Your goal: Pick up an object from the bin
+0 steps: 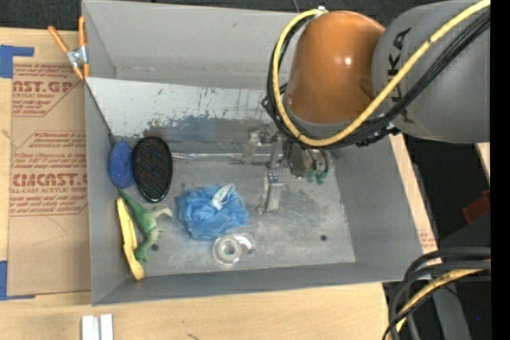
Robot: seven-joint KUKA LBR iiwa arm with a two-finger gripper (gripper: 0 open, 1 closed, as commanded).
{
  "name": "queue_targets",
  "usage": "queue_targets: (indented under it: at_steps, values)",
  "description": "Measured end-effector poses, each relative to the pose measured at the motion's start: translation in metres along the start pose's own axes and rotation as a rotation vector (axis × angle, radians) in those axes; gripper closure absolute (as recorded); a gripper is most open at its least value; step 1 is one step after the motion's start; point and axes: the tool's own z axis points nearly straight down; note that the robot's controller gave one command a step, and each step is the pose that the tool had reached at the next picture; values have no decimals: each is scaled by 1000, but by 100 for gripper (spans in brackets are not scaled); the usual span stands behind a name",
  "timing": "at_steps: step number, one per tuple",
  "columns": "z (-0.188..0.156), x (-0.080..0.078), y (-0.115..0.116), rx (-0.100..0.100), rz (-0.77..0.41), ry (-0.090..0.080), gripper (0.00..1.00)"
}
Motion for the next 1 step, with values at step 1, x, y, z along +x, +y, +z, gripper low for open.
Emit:
queue_targets:
  at_steps: [1]
  values:
    - [23,-17,16,-6,8,0,0]
